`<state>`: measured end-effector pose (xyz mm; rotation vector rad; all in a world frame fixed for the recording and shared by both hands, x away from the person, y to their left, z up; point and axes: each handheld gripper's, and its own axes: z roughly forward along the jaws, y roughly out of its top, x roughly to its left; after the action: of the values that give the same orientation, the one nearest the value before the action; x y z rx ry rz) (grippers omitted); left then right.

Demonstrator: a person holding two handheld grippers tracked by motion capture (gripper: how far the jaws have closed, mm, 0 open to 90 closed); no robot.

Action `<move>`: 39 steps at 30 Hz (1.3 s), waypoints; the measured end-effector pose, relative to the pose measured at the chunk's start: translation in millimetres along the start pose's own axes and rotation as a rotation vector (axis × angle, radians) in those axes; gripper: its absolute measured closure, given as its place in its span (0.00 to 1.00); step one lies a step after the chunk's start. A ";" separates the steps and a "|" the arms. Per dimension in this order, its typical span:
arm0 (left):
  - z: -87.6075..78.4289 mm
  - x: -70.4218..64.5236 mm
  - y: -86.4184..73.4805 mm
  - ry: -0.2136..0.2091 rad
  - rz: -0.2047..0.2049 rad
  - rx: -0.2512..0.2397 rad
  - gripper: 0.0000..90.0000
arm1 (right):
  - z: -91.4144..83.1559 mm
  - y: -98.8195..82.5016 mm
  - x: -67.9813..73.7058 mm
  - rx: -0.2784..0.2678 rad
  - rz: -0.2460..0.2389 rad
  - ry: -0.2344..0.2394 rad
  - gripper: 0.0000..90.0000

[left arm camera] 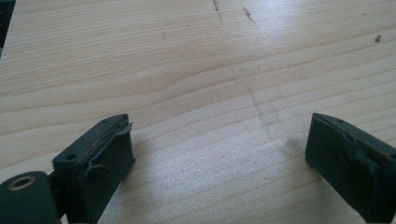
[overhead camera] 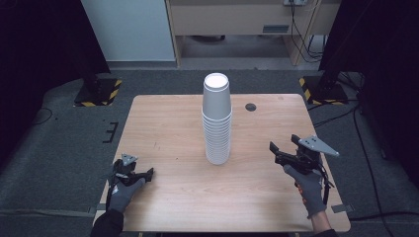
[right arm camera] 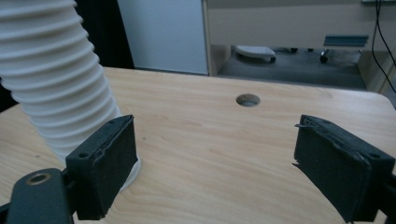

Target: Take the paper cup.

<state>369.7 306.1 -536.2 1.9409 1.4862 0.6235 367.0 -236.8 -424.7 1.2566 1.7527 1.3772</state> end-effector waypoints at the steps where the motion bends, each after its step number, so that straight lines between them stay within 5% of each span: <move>1: 0.1 0.0 0.0 0.000 -0.001 0.000 0.06 | 0.4 3.7 1.6 -0.002 -0.003 0.005 0.15; 28: 0.7 -0.2 0.3 0.002 -0.004 0.008 0.03 | 17.5 85.9 58.2 -0.127 -0.043 0.138 0.15; 39: 0.7 -0.2 0.3 0.002 -0.004 0.008 0.03 | 31.3 102.5 74.0 -0.130 -0.055 0.168 0.16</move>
<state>370.3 305.8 -536.5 1.9435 1.4949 0.6186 397.8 -153.8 -329.1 1.0427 1.7621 1.5763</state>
